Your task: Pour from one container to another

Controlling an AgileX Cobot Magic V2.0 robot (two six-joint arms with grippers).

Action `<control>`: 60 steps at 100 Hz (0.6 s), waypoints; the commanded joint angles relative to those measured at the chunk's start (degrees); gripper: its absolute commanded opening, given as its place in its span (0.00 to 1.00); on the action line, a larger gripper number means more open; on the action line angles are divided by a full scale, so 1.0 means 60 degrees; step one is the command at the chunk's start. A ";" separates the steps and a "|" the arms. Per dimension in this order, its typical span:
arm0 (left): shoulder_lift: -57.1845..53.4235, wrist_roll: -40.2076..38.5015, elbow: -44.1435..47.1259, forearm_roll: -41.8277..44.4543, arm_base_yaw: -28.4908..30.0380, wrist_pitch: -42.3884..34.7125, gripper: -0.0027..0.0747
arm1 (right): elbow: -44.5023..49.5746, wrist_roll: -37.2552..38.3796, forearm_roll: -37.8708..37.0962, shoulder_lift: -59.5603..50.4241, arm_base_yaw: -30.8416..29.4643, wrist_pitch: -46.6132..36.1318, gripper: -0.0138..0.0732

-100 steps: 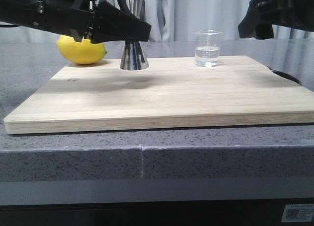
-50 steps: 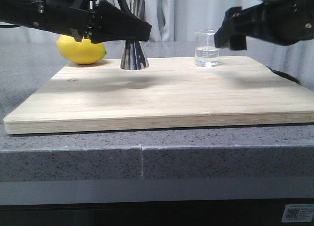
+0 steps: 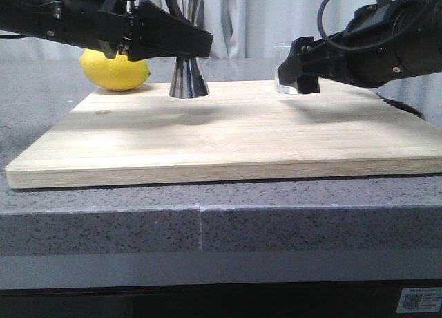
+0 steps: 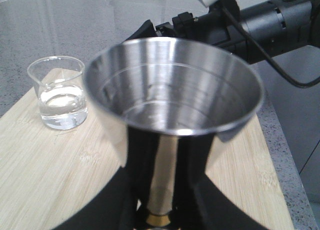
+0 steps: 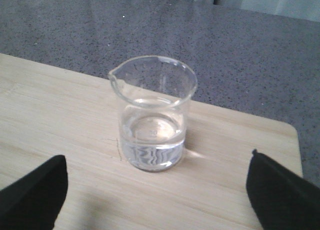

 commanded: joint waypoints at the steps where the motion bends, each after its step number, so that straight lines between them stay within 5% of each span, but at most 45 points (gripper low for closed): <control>1: -0.0528 -0.0075 -0.0270 -0.0740 -0.0091 0.0986 0.01 | -0.0180 0.0066 -0.0145 -0.0136 0.0002 -0.1207 0.91; 60: -0.0528 -0.0075 -0.0270 -0.0615 -0.0091 0.0950 0.01 | -0.0506 0.0608 -0.0307 0.0789 0.0002 -0.2508 0.91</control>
